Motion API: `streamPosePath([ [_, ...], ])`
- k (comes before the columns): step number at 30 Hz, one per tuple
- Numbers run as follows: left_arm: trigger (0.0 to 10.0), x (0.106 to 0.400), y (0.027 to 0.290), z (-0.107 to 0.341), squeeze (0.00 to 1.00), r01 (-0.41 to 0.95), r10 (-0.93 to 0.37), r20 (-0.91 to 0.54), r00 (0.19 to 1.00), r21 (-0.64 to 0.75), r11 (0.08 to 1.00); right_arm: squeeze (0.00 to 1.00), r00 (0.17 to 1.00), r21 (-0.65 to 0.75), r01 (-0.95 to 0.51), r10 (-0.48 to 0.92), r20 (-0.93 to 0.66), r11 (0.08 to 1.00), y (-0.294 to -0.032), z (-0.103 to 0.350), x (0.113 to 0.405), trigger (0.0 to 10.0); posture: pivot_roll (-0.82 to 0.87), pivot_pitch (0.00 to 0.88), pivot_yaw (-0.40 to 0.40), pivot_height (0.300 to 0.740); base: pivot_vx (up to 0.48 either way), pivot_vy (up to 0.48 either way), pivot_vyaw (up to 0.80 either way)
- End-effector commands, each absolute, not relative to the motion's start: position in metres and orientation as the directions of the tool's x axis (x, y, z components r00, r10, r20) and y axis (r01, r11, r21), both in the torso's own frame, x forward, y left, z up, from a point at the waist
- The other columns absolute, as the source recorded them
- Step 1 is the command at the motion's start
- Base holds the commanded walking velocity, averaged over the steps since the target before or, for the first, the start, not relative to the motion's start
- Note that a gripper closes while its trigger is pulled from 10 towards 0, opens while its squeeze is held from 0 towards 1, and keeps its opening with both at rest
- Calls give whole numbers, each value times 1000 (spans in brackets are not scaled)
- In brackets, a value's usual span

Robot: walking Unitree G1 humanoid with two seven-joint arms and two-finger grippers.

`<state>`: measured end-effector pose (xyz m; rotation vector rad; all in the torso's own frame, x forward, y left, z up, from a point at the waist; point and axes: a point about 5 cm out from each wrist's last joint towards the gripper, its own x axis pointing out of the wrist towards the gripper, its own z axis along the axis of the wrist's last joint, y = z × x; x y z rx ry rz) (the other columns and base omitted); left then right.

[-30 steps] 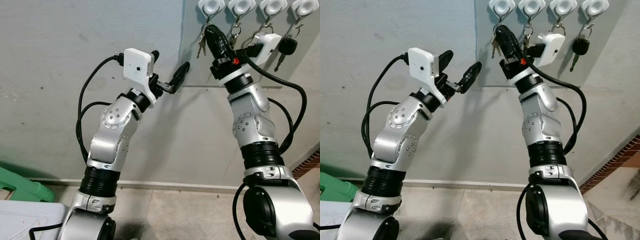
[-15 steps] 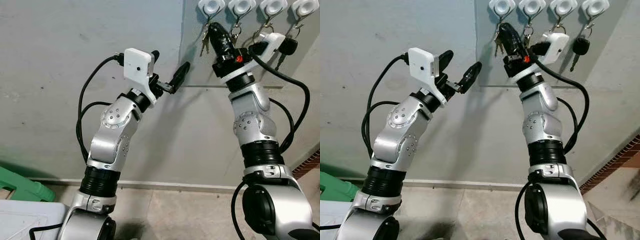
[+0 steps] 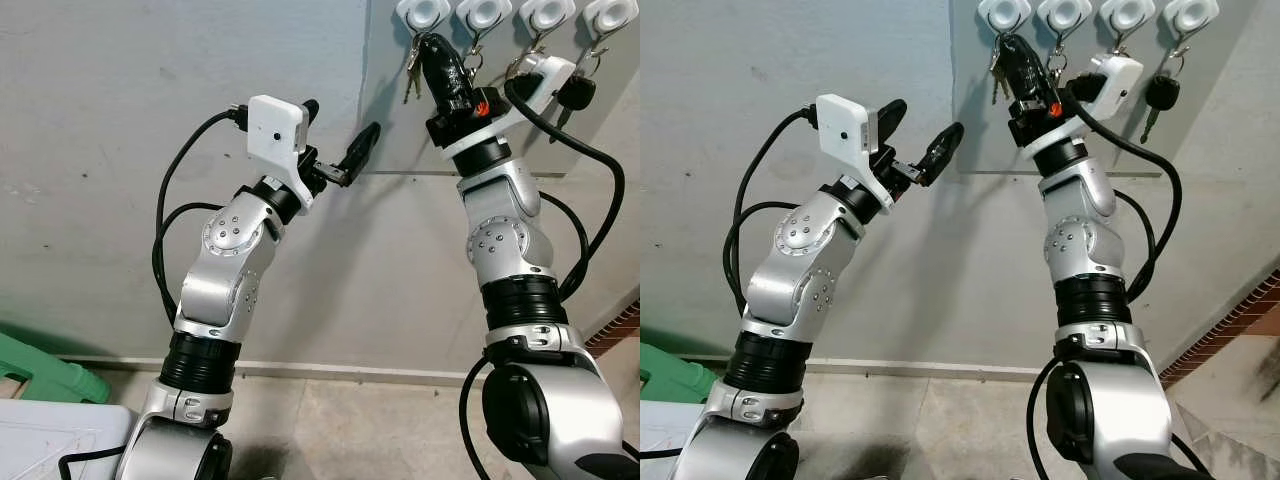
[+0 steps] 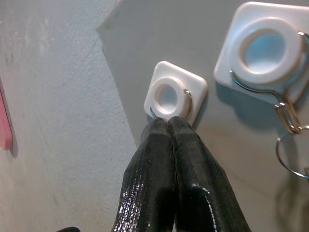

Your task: Hang keys on a hook

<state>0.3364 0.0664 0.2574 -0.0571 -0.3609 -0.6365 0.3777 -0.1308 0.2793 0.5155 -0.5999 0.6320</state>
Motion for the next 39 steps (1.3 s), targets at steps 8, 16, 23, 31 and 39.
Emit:
streamPosePath([
  [8,10000,335,67,266,0,588,-568,369,735,70,806,0,640,311,-700,369,674,643,-126,288,378,10000,18,89,19,740,0,0,0],
  [16,10000,334,68,266,0,589,-569,368,735,70,805,0,663,406,-701,326,674,586,-127,285,379,10000,19,92,19,740,0,0,0],
  [23,10000,334,68,265,0,588,-568,367,737,69,806,0,672,447,-700,301,676,557,-129,285,380,10000,20,92,20,740,0,0,0],
  [31,10000,335,68,266,0,588,-568,366,737,67,806,0,684,485,-699,291,669,526,-129,283,380,10000,20,93,20,740,0,0,0],
  [39,10000,335,68,265,0,585,-564,363,742,62,809,1000,717,584,-681,242,653,442,-131,272,380,10000,21,95,19,740,0,0,0],
])
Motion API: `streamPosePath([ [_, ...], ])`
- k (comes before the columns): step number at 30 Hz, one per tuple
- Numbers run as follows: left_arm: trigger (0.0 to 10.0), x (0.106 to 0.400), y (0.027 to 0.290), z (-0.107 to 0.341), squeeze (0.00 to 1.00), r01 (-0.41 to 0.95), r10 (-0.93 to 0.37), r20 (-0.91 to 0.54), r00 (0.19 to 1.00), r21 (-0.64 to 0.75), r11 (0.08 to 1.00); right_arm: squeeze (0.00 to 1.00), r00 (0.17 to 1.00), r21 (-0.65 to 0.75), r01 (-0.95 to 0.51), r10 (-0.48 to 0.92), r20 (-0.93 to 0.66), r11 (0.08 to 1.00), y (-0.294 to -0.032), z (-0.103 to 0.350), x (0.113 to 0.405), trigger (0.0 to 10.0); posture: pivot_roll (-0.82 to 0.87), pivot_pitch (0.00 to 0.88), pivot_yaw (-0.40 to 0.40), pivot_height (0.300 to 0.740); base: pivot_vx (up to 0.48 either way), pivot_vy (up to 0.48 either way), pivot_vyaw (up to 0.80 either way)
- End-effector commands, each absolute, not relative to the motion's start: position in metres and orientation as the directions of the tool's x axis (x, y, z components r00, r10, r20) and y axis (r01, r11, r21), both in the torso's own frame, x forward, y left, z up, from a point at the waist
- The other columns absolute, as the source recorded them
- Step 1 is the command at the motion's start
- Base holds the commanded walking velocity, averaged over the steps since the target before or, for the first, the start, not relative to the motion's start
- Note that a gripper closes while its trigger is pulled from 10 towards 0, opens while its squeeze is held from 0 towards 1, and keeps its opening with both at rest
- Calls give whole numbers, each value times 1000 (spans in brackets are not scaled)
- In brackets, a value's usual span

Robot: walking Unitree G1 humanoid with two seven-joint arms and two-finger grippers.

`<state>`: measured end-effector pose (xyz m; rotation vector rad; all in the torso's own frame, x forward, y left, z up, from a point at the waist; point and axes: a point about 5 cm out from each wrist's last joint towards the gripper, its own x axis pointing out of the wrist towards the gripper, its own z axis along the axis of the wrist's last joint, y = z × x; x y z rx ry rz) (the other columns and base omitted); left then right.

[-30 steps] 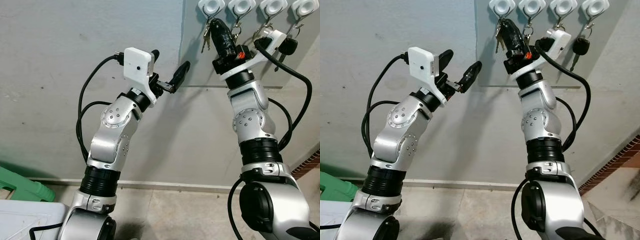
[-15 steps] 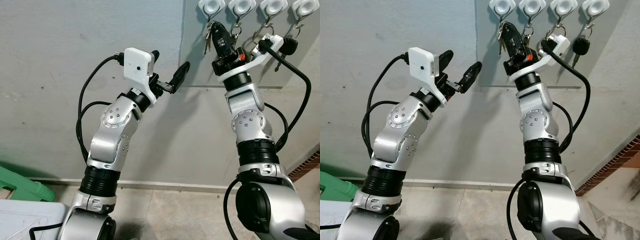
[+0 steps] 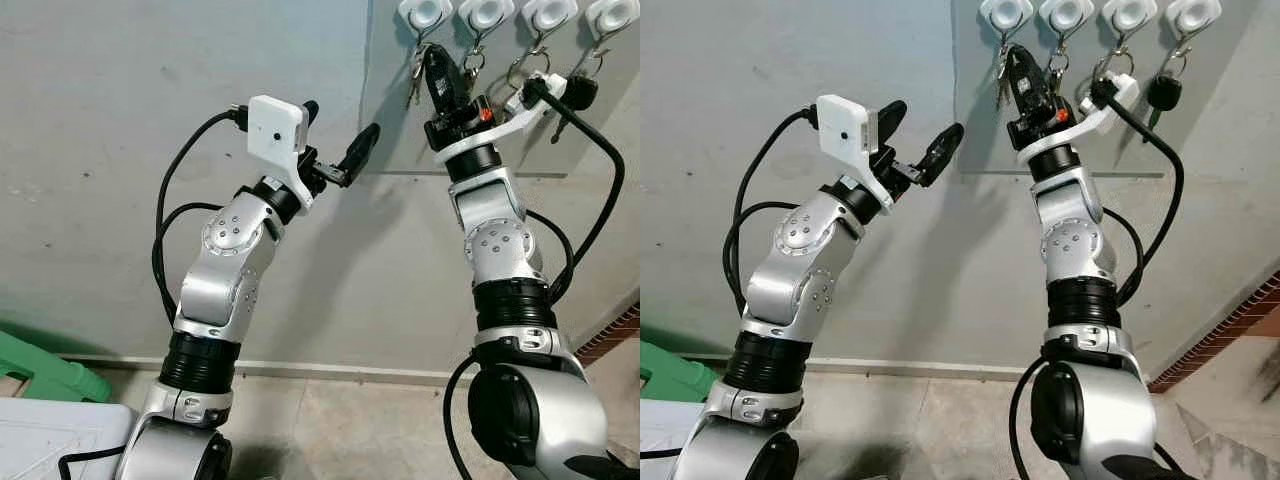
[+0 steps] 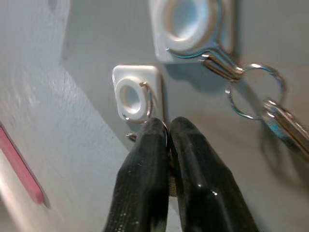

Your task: Hang keys on a hook

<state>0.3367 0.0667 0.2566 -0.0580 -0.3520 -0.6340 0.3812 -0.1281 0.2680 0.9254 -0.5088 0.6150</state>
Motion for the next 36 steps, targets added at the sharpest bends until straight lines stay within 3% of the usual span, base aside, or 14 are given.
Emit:
streamPosePath([
  [1,10000,335,68,264,0,584,-563,362,743,61,810,1000,720,590,-678,237,652,438,-131,272,380,10000,21,95,19,740,0,0,0],
  [5,10000,335,70,262,0,575,-554,358,752,54,816,1000,759,689,-647,183,625,327,-134,262,381,10000,23,93,17,740,0,0,0],
  [12,10000,335,73,256,0,561,-536,347,770,34,827,1000,804,740,-591,167,570,321,-138,245,380,10000,23,86,15,740,0,0,0],
  [13,10000,335,73,255,0,557,-531,346,773,30,830,941,812,747,-581,169,559,322,-138,242,380,10000,23,88,16,740,0,0,0],
  [14,10000,335,75,253,0,549,-522,342,781,21,835,0,820,743,-569,172,547,353,-138,238,379,10000,24,85,15,740,0,0,0],
  [18,10000,338,79,247,0,526,-496,333,802,0,851,0,837,754,-542,165,521,370,-139,230,379,10000,23,86,14,740,0,0,0],
  [20,10000,341,84,236,0,498,-466,303,831,-32,867,0,862,752,-498,156,482,432,-141,220,379,10000,21,81,15,740,0,0,0],
  [21,10000,342,86,230,0,484,-451,289,844,-51,873,0,869,735,-484,159,469,474,-142,216,378,10000,21,81,15,740,0,0,0],
  [22,10000,344,93,215,0,439,-405,259,877,-88,894,0,880,663,-452,179,439,596,-143,204,375,10000,21,81,15,740,0,0,0],
  [23,10000,344,93,215,0,439,-405,259,877,-88,894,0,880,663,-452,179,439,596,-143,204,375,10000,21,81,15,740,0,0,0],
  [26,10000,344,106,189,0,368,-336,215,917,-134,920,0,879,459,-436,257,401,775,-140,182,365,10000,13,70,14,740,0,0,0],
  [30,10000,340,116,163,0,308,-286,162,944,-135,942,0,892,327,-407,294,343,853,-141,161,357,10000,12,68,14,740,0,0,0],
  [36,10000,334,125,132,0,247,-237,90,967,-124,961,0,916,294,-355,268,298,887,-147,142,349,10000,10,57,15,740,0,0,0],
])
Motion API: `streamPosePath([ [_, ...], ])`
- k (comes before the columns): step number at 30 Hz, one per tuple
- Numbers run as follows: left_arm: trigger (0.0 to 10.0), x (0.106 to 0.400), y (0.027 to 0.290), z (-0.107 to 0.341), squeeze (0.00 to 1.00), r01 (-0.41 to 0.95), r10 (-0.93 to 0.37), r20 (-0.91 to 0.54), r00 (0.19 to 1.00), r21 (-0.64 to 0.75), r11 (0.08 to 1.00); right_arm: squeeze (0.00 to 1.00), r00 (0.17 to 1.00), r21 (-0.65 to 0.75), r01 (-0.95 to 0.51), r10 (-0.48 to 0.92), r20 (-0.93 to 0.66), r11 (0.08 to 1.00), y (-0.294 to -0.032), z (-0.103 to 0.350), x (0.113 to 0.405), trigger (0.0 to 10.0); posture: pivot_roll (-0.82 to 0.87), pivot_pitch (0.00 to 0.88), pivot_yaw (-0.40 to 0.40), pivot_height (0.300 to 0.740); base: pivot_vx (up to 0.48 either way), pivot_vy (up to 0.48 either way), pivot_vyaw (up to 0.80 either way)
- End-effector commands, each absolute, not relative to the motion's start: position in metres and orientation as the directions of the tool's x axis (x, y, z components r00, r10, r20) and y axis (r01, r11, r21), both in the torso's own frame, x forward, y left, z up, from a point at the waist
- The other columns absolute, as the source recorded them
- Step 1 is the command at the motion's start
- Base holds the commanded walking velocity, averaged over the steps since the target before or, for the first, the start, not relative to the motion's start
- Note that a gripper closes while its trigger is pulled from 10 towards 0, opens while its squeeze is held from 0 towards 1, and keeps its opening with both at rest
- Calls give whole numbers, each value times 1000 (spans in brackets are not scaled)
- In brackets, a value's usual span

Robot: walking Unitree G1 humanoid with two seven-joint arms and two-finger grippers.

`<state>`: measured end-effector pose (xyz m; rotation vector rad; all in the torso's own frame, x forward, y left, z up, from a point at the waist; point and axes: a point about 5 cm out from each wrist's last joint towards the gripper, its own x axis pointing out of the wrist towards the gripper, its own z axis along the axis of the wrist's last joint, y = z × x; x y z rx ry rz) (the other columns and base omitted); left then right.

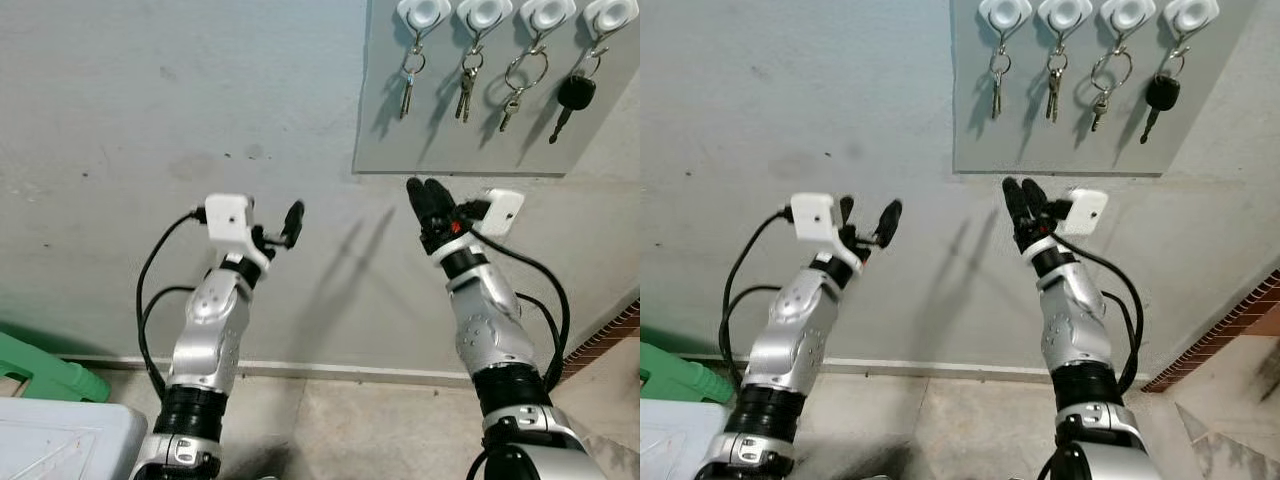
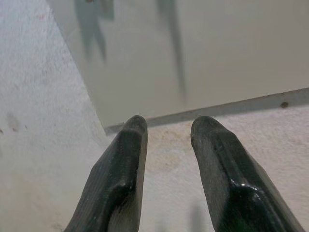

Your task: Hang keys on a hook

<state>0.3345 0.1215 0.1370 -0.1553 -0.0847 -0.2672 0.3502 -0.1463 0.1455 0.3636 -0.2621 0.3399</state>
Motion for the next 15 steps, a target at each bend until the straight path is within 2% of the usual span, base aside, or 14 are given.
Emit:
streamPosePath([
  [1,10000,332,126,127,0,243,-234,87,968,-128,961,0,918,283,-350,267,293,893,-148,138,346,10000,10,57,15,740,0,0,0],
  [10,10000,325,128,113,0,224,-215,74,974,-146,964,0,935,244,-297,229,270,923,-154,121,330,10000,5,56,14,740,0,0,0],
  [15,10000,316,132,102,0,188,-178,69,982,-183,965,0,953,176,-230,185,239,957,-157,112,319,10000,-4,66,16,740,0,0,0],
])
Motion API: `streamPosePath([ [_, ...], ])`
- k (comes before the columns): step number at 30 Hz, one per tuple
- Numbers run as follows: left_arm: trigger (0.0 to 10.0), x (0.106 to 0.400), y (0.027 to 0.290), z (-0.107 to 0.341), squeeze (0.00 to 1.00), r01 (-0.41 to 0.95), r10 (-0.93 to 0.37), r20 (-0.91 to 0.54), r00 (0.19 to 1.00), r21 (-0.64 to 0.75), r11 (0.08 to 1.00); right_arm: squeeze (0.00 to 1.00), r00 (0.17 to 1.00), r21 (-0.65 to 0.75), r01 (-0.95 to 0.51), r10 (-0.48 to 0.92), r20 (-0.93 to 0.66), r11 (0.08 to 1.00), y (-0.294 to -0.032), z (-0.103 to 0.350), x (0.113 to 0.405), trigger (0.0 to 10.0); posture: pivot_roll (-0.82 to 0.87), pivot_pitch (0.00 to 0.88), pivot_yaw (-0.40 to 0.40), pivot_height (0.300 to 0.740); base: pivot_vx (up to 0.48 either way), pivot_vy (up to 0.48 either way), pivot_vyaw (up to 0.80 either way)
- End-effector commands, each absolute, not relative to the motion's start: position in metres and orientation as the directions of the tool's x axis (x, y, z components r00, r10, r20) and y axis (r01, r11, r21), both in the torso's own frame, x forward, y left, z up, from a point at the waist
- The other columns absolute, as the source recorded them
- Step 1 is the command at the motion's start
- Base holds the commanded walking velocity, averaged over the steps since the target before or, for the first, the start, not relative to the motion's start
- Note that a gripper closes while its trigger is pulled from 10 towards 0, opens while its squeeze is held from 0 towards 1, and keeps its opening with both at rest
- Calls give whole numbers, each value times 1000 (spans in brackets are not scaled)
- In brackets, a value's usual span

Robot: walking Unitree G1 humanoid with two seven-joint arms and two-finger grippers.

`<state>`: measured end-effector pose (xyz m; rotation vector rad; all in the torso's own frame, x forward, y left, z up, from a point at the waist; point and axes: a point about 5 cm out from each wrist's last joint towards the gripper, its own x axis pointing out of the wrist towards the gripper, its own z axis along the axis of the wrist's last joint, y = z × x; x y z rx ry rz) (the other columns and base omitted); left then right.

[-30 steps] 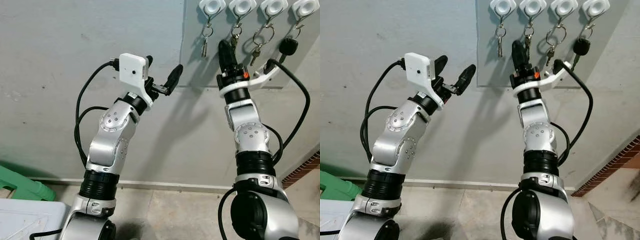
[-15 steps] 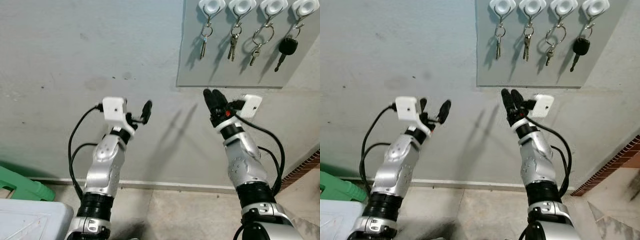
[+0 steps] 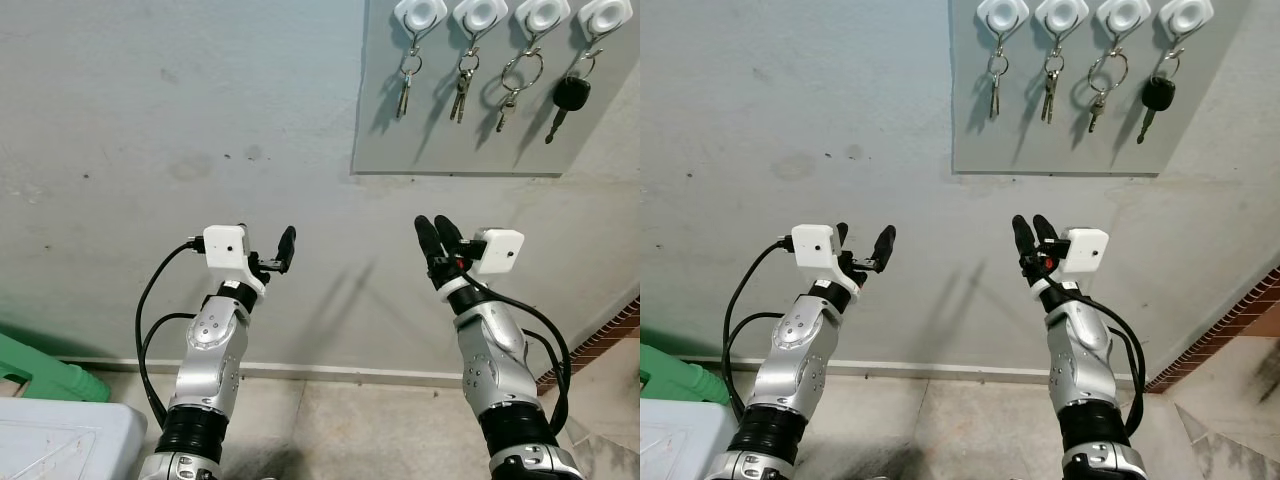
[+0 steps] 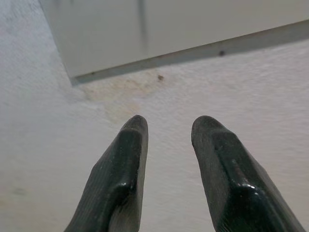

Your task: Hang keys on a hook

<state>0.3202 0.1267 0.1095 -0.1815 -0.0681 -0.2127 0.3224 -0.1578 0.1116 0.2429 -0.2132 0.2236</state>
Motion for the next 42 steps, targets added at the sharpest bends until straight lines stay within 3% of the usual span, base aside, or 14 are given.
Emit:
streamPosePath([
  [1,10000,316,132,102,0,188,-178,69,982,-183,965,0,953,176,-230,185,239,957,-157,112,319,10000,-4,66,16,740,0,0,0],
  [8,10000,296,142,84,0,135,-126,54,991,-231,964,0,986,159,-123,102,130,980,-165,84,297,10000,0,84,12,740,0,0,0],
  [16,10000,274,154,44,0,101,-110,-41,993,-187,977,0,997,106,-77,77,6,991,-175,49,275,10000,-8,86,17,740,0,0,0],
  [28,10000,280,154,50,0,96,-97,1,995,-191,977,0,998,115,-66,66,4,991,-169,49,274,10000,-10,76,18,740,0,0,0],
  [42,10000,281,154,47,0,89,-93,-10,996,-201,976,0,998,109,-59,60,-13,992,-168,46,271,10000,-10,72,19,740,0,-343,0],
])
